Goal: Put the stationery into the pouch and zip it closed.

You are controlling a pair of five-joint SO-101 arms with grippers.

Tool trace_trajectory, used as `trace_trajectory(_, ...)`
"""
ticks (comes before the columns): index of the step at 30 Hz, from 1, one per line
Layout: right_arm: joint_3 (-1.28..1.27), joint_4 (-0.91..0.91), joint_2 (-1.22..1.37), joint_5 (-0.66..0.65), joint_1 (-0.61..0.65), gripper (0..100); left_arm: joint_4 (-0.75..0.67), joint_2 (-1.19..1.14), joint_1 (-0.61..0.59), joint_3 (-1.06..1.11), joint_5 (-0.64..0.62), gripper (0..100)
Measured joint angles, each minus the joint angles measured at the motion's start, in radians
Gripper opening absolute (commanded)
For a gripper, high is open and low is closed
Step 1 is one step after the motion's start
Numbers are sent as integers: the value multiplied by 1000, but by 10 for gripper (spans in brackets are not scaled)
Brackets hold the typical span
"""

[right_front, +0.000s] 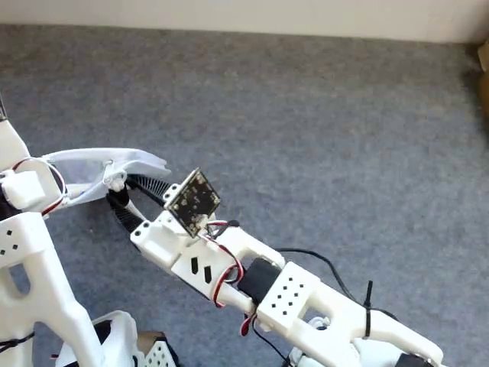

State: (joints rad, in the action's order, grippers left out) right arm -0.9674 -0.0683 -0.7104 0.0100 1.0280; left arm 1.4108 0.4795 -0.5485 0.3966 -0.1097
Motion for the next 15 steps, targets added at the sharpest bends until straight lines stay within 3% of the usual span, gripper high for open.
trace_trajectory(4, 0, 0, -5, 0, -8, 23, 0, 0, 0, 0, 0, 8)
trace_trajectory(12, 0, 0, -5, 0, -8, 26, 0, 0, 0, 0, 2, 8)
trace_trajectory(15, 2, 0, 6, 0, -8, 75, 0, 0, 0, 0, 2, 8)
